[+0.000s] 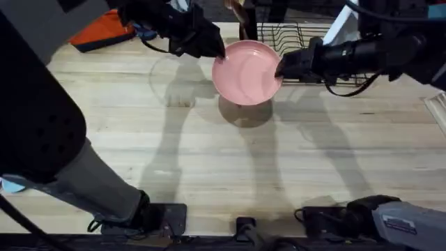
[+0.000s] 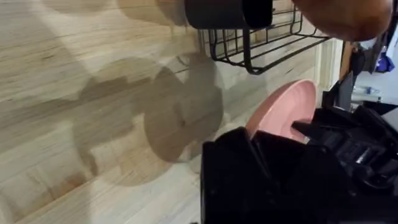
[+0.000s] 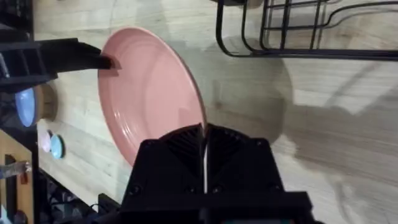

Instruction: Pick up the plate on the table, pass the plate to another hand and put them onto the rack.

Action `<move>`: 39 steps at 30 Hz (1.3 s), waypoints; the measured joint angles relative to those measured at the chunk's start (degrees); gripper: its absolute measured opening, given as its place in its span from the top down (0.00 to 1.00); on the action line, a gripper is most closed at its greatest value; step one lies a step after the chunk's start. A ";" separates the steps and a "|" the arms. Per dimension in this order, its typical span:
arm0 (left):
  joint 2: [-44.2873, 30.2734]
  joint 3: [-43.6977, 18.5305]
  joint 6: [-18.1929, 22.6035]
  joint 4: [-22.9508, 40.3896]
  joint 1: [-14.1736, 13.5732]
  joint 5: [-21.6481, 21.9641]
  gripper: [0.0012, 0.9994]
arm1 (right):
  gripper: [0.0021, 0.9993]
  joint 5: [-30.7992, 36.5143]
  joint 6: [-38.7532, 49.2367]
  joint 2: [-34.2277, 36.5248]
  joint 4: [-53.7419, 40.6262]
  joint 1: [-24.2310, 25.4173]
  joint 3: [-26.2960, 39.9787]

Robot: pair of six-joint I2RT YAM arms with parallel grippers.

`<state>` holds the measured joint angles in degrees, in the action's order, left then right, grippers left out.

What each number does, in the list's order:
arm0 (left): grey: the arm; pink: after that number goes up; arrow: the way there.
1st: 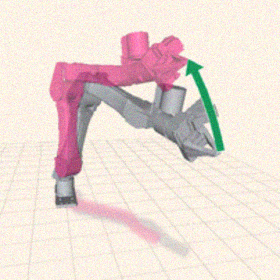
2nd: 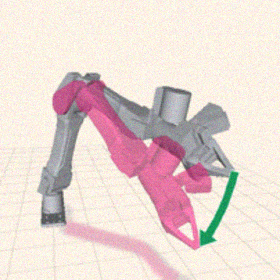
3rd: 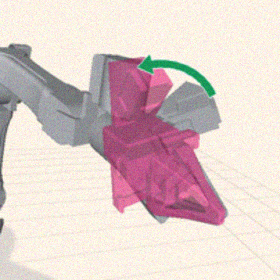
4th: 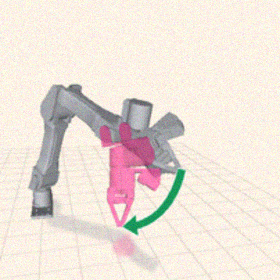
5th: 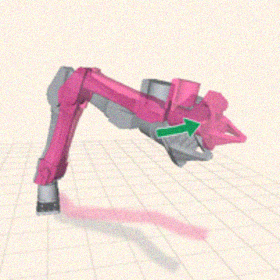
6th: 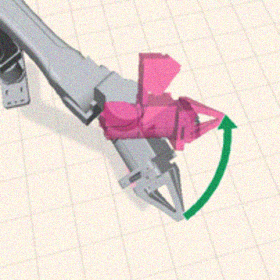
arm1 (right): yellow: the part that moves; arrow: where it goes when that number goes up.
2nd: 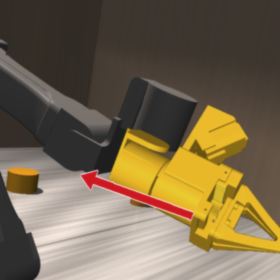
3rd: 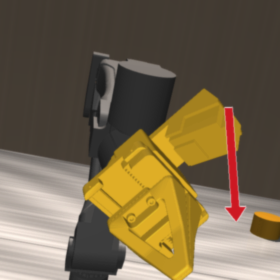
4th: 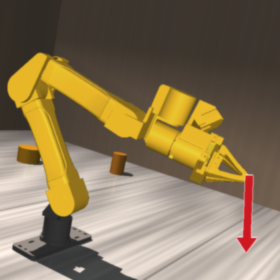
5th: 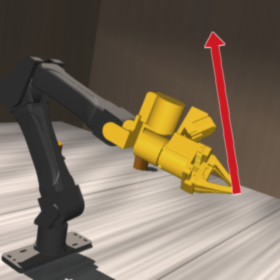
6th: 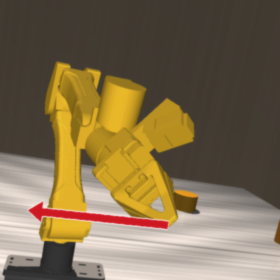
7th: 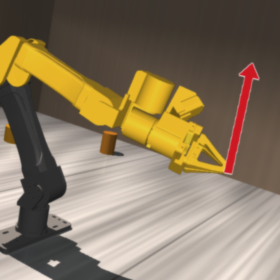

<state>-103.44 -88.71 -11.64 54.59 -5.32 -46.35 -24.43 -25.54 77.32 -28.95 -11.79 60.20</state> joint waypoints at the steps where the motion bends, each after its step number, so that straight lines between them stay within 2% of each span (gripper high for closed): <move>1: 0.00 0.00 0.00 0.00 0.00 -0.03 0.92 | 0.97 -0.01 0.00 0.00 0.00 0.00 0.00; 3: 0.00 0.00 -0.25 0.04 -0.03 -0.42 0.79 | 0.97 -0.04 0.00 0.00 0.09 -0.04 0.00; 4: 0.00 0.00 -0.69 0.07 -0.36 -0.82 0.47 | 0.97 -0.04 0.02 0.00 0.10 -0.04 0.00; 5: 0.00 0.00 -0.83 0.08 -0.44 -0.97 0.18 | 0.97 -0.03 0.02 0.00 0.11 -0.04 0.00; 6: 0.00 0.00 -0.86 0.07 -0.44 -1.01 0.12 | 0.97 -0.04 0.01 0.00 0.11 -0.04 0.00; 9: 0.00 0.00 -0.76 0.02 -0.44 -1.03 0.03 | 0.97 -0.03 0.01 0.00 0.11 -0.04 0.00; 15: 0.00 -0.56 -0.83 0.04 0.35 -1.95 0.00 | 0.97 0.36 0.02 0.00 0.11 -0.04 0.00; 16: 0.00 -2.70 -0.71 -0.15 2.79 -1.99 0.00 | 0.97 0.66 0.91 0.00 0.13 -0.04 0.00; 21: 1.98 -5.20 -0.08 -0.20 6.38 -1.28 0.00 | 0.97 0.78 3.28 0.00 0.25 -0.04 0.00; 27: 8.44 -6.09 1.94 -0.19 10.57 0.90 0.00 | 0.97 0.85 4.36 0.00 1.27 -0.04 0.00; 33: 11.68 -6.19 2.71 0.06 14.23 3.47 0.00 | 0.97 0.85 4.59 0.00 2.96 -0.04 0.00; 35: 12.25 -6.16 3.07 0.22 15.04 5.55 0.00 | 0.97 0.85 4.59 0.00 3.04 -0.04 0.00; 38: 15.41 -6.16 8.92 0.50 14.84 22.53 0.00 | 0.97 0.85 6.73 0.00 4.85 -0.04 0.00; 39: 15.39 -6.16 9.04 0.52 14.84 23.09 0.00 | 0.97 0.87 6.73 0.00 4.87 -0.04 0.00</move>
<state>-88.05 -94.87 -2.61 55.11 9.52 -23.26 -23.55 -18.81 77.32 -24.08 -11.84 60.20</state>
